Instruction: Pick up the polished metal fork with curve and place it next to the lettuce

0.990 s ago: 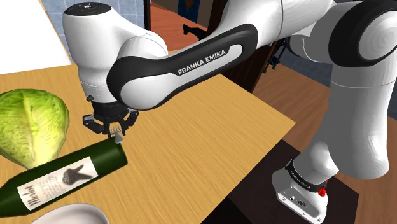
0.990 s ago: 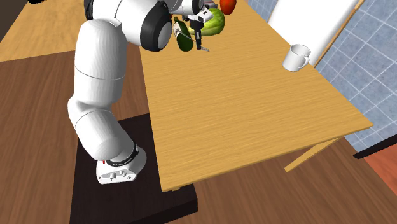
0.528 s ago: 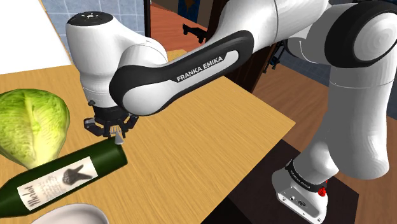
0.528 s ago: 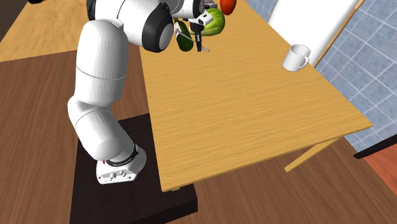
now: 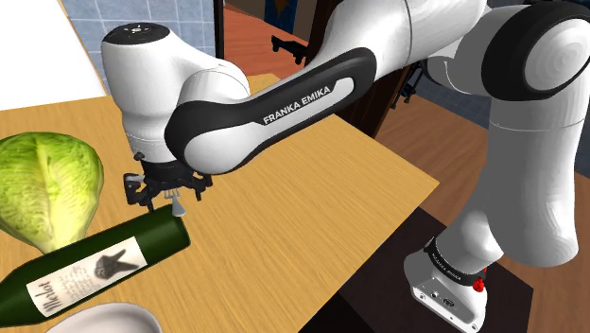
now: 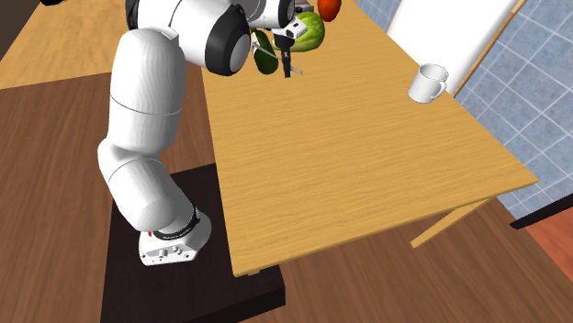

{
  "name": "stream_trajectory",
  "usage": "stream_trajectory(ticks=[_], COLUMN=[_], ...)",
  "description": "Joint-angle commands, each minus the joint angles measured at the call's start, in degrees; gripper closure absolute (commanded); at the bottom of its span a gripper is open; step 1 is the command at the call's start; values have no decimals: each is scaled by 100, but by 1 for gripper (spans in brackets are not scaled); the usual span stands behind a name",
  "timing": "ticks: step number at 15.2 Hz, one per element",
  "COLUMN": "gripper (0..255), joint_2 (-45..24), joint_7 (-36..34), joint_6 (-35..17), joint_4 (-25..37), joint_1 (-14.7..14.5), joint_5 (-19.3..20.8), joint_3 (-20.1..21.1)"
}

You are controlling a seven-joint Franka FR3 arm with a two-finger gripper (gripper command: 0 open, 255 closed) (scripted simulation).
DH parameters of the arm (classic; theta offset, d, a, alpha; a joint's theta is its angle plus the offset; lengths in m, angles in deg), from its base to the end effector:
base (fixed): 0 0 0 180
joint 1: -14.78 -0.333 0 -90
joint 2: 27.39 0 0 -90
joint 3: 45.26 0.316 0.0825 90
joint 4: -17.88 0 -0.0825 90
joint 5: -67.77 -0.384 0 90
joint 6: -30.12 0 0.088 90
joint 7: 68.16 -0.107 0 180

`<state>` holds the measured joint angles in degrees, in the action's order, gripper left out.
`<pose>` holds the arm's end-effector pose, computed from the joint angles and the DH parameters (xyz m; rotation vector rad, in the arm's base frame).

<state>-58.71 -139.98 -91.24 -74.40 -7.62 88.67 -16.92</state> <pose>0.4805 0.4899 0.3417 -3.1147 0.3874 -0.1178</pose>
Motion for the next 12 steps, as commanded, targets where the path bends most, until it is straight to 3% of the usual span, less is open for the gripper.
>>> stream_trajectory(ticks=[1, 5, 12], gripper=[0, 0, 0], joint_2=[-25, 295, 295], joint_7=[-2, 118, 118], joint_6=[13, 558, 558], joint_4=[34, 293, 293], joint_1=[-13, 24, 24], joint_5=[7, -190, -190], joint_3=[-5, 116, 116])
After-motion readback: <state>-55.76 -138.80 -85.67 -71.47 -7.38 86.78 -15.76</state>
